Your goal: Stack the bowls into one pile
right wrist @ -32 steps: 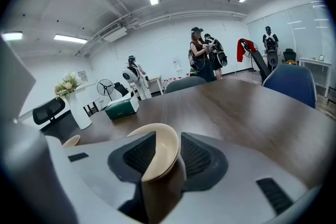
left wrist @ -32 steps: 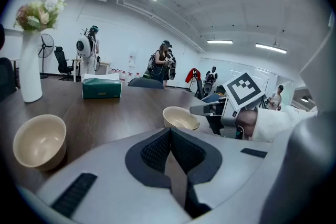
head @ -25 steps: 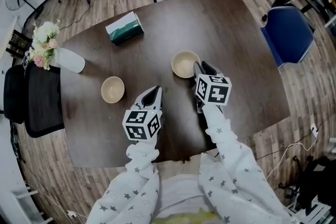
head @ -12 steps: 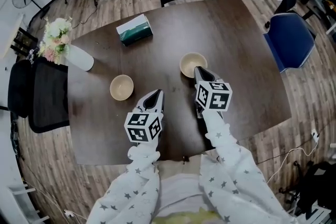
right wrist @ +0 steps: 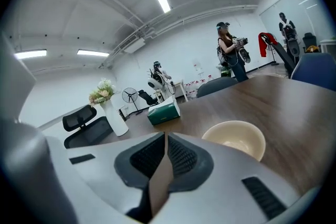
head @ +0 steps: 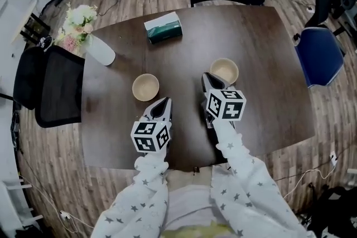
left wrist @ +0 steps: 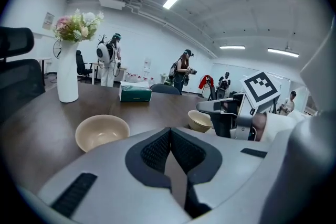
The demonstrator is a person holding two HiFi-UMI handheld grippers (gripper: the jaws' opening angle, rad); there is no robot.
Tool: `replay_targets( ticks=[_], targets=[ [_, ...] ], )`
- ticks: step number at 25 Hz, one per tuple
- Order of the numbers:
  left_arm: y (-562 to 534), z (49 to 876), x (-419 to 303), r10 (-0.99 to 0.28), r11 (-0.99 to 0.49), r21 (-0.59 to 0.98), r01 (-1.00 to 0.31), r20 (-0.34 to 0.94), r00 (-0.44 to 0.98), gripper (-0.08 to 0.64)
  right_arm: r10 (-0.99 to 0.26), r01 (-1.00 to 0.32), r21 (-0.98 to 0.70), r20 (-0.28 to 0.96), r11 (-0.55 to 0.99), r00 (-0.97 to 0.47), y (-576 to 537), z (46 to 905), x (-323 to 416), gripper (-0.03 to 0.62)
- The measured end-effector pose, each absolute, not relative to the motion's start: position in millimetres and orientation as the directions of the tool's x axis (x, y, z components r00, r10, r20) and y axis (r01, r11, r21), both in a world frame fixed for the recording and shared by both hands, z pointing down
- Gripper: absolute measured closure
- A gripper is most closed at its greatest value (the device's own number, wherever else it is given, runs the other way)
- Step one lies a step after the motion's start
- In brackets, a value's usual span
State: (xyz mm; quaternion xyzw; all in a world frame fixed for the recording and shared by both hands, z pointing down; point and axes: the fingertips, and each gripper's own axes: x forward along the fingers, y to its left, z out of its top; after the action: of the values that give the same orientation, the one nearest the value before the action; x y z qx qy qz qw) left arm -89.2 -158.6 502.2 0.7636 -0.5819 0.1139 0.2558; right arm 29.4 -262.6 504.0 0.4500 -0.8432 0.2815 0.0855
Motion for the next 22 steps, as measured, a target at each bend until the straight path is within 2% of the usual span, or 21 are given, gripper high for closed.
replay_targets(
  ticks=[12, 22],
  targets=[
    [-140.5, 506.5, -151.4, -0.855, -0.057, 0.256, -0.965, 0.487, 0.180, 0.534, -0.522, -0.639, -0.476, 0.370, 0.604, -0.768, -245.0, 511.7, -73.4, 0.558],
    [-127.6, 523.3, -179.0, -0.844, 0.020, 0.270, -0.963, 0.520, 0.129, 0.534, -0.402, -0.553, -0.531, 0.380, 0.642, -0.833, -233.6, 533.8, -125.0, 0.552]
  ],
)
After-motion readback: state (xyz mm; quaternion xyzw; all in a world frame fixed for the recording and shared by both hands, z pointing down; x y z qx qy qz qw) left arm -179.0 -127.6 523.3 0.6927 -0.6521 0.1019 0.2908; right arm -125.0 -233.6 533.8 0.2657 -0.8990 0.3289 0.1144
